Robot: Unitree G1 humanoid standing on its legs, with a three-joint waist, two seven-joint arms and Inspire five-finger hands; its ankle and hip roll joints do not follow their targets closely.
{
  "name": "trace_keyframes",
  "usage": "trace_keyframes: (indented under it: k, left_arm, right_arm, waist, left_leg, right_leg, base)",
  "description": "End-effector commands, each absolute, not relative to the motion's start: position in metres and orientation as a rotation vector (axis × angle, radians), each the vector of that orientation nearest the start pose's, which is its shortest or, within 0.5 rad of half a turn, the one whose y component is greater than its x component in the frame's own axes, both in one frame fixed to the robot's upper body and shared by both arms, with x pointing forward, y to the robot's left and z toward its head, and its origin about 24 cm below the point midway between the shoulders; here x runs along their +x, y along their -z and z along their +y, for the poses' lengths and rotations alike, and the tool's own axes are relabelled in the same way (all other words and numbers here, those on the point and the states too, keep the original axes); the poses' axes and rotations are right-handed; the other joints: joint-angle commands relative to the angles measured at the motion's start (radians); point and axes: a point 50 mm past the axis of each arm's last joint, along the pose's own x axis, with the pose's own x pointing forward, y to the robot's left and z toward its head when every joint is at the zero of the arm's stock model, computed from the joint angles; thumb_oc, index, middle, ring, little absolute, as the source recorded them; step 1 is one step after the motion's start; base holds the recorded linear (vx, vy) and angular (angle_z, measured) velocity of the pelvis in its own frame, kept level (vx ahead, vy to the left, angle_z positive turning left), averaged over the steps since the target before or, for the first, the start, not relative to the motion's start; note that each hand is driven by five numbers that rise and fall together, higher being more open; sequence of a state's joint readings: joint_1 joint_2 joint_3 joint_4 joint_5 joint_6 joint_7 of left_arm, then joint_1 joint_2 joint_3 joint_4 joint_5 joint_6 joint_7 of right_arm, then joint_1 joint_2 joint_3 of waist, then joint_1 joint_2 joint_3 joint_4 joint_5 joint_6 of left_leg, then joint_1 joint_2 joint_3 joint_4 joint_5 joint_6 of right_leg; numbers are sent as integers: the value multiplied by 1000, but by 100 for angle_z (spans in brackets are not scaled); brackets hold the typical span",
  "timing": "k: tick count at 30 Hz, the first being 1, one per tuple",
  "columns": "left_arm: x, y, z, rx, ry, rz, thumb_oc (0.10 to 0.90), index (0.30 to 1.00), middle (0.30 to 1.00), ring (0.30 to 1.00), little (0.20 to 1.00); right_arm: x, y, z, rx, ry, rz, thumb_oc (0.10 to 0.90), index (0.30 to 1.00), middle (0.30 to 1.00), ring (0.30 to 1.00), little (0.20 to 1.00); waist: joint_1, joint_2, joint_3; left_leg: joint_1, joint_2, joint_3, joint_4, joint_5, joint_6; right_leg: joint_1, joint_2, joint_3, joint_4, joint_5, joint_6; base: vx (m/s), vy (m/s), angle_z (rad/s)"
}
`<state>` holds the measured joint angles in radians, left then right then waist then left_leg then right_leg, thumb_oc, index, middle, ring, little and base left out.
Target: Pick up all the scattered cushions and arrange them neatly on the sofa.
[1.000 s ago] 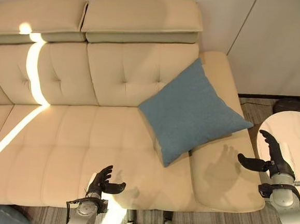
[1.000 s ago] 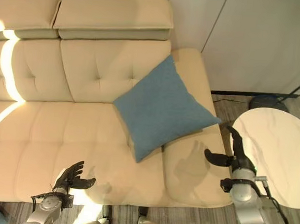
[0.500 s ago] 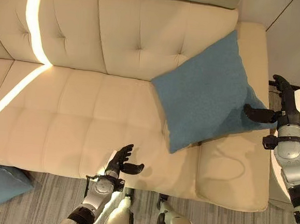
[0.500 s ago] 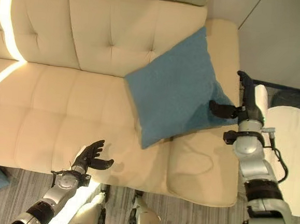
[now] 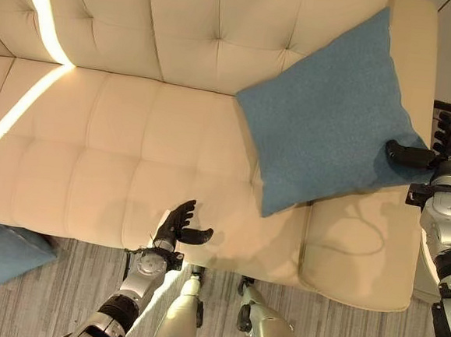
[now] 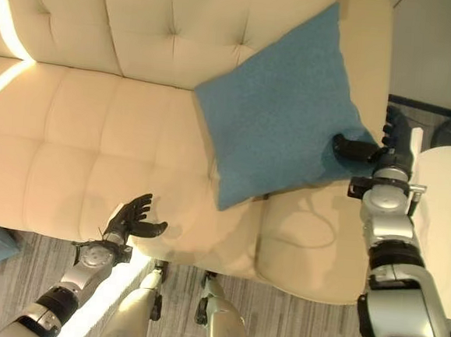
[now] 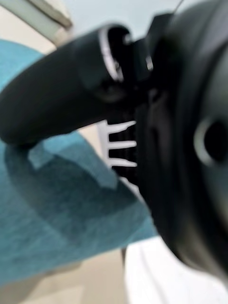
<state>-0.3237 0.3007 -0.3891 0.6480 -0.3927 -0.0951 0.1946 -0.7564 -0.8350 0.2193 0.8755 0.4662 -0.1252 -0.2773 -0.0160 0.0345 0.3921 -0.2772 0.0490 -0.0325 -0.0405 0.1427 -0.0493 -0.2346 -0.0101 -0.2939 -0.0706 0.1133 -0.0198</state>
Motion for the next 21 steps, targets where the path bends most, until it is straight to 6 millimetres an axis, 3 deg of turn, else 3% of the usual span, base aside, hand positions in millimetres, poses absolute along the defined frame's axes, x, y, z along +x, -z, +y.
trace_keyframes:
  k: [1, 3, 5, 8, 11, 14, 21]
  left_arm:
    - [319, -30, 147, -16, -2, 54, 800, 900, 900, 900, 900]
    - [323, -38, 144, -38, -6, 28, 800, 900, 900, 900, 900]
    - [336, -58, 137, -64, -18, -32, 800, 900, 900, 900, 900]
    - [345, -71, 130, -85, -41, -62, 800, 900, 900, 900, 900]
    - [351, -76, 127, -72, -46, -66, 800, 900, 900, 900, 900]
    - [361, -75, 128, -17, -95, -26, 800, 900, 900, 900, 900]
    - [373, -78, 132, -25, -167, 21, 800, 900, 900, 900, 900]
  right_arm:
    - [359, -211, -300, -418, 322, -322, 800, 900, 900, 900, 900]
    - [360, -210, -289, -441, 271, -333, 800, 900, 900, 900, 900]
    - [363, -203, -265, -469, 170, -340, 800, 900, 900, 900, 900]
    - [364, -195, -240, -409, 87, -358, 800, 900, 900, 900, 900]
    - [366, -194, -227, -389, 47, -367, 800, 900, 900, 900, 900]
    - [366, -196, -201, -366, -32, -405, 800, 900, 900, 900, 900]
    - [363, -209, -173, -316, -108, -487, 800, 900, 900, 900, 900]
  waist:
    - [-1, -80, -74]
    - [-5, -80, -75]
    - [-16, -79, -73]
    - [-30, -78, -64]
    - [-39, -77, -58]
    - [-61, -79, -47]
    - [-95, -87, -24]
  left_leg:
    - [23, 47, 74, 103, -186, -58]
    - [24, 47, 75, 98, -184, -58]
    - [28, 48, 82, 91, -183, -58]
    - [26, 48, 90, 93, -185, -57]
    - [24, 48, 95, 95, -187, -56]
    - [14, 52, 110, 102, -190, -53]
    - [-20, 56, 129, 119, -193, -52]
  right_leg:
    - [-45, -70, 141, 50, -98, 75]
    - [-47, -70, 143, 51, -97, 75]
    - [-57, -70, 152, 52, -95, 75]
    - [-70, -69, 164, 61, -94, 76]
    - [-81, -70, 173, 69, -94, 76]
    - [-110, -69, 190, 86, -90, 77]
    - [-176, -68, 211, 127, -86, 78]
  base:
    - [29, -44, -7]
    - [18, -24, -10]
    - [14, -27, -10]
    - [-5, -12, -11]
    - [-16, 2, -18]
    - [-28, 12, -21]
    - [-16, 11, -23]
